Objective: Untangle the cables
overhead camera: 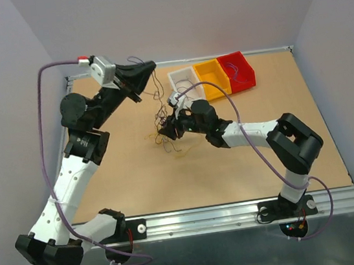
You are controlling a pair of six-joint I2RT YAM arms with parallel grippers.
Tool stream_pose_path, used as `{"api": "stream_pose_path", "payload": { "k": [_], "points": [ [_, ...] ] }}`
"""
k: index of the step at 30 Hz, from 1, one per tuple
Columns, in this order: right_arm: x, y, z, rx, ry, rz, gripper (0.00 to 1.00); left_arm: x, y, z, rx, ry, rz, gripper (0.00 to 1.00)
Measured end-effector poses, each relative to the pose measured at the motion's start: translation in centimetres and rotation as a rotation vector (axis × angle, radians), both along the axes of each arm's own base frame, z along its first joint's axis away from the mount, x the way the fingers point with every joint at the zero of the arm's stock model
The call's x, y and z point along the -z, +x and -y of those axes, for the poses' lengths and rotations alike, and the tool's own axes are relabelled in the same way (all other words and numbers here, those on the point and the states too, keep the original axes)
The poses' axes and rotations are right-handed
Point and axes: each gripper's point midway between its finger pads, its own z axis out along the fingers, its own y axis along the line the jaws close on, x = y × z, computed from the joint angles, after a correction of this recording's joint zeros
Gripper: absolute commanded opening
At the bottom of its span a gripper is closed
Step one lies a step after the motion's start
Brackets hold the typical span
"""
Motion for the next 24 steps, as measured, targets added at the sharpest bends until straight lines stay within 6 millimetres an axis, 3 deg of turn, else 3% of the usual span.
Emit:
{"api": "stream_pose_path", "payload": {
  "k": [1,2,3,5,7,9,13,18,20,23,24],
  "points": [
    [0.3,0.2,-0.1,0.006,-0.006,0.002,0.22,-1.7,-0.2,-0.4,-0.016,-0.015,0.027,0.0],
    [0.5,0.5,-0.1,0.011,-0.01,0.004,0.06,-4.6,-0.6,-1.0,-0.04,-0.04,0.067,0.0],
    [0.8,0.6,-0.1,0.02,-0.013,0.002,0.01,-7.1,-1.1,-1.5,-0.059,-0.065,0.106,0.0],
    [0.6,1.1,-0.1,0.036,-0.006,0.017,0.01,-10.0,-1.8,-2.4,-0.09,-0.094,0.135,0.0],
    [-1.5,1.8,-0.3,0.055,0.037,0.068,0.0,-12.8,-1.6,-3.8,-0.162,-0.133,0.127,0.0],
    [-3.3,2.0,-0.2,0.073,0.064,0.11,0.01,-14.4,-0.5,-5.1,-0.249,-0.179,0.106,0.0],
    [-5.2,2.4,1.0,0.134,0.074,0.161,0.01,-15.9,1.9,-8.6,-0.461,-0.27,0.053,0.0],
    [-5.4,2.0,2.7,0.168,0.021,0.209,0.18,-15.5,3.4,-12.5,-0.692,-0.32,0.019,0.0],
    [-4.7,1.9,3.0,0.158,-0.035,0.218,0.2,-15.4,3.7,-14.1,-0.784,-0.328,0.02,0.0],
    [-2.0,1.7,4.1,0.157,-0.154,0.189,0.13,-15.9,3.5,-15.6,-0.854,-0.347,0.043,0.0],
    [-1.0,1.6,4.5,0.157,-0.195,0.177,0.17,-16.2,3.2,-16.1,-0.877,-0.357,0.056,0.0]
  ]
}}
